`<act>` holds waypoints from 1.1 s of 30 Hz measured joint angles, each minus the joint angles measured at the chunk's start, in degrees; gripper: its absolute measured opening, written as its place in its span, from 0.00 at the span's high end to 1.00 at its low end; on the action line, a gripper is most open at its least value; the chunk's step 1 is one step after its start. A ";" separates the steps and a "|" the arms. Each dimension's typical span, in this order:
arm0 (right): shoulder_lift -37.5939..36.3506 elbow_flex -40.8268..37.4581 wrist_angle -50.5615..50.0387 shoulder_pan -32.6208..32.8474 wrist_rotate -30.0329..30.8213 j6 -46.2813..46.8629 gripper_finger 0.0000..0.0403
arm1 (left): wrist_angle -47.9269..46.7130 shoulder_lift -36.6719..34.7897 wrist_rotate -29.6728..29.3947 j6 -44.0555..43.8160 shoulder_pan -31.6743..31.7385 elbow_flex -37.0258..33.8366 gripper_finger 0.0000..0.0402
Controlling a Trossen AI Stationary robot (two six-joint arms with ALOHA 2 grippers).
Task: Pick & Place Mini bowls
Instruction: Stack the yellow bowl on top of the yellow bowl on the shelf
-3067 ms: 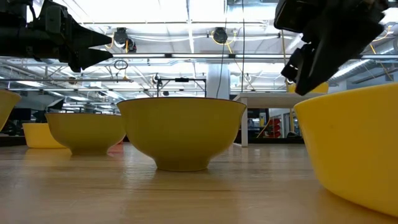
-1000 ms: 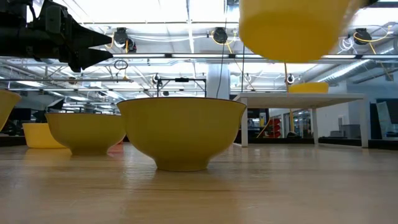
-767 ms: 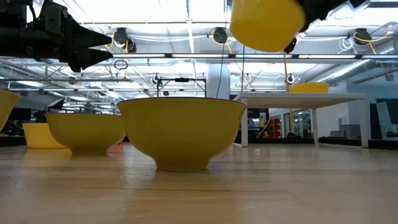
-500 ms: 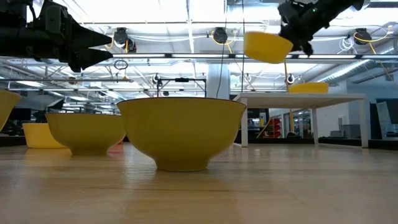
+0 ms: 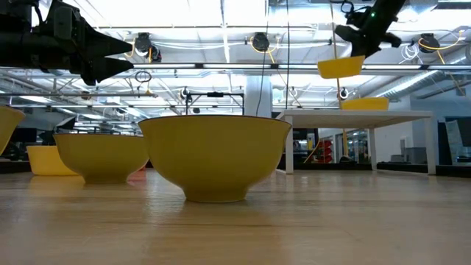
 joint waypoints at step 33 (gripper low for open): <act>12.06 0.12 -1.95 -0.22 25.29 7.71 1.00 | 0.01 0.00 0.00 -0.01 0.01 0.01 0.13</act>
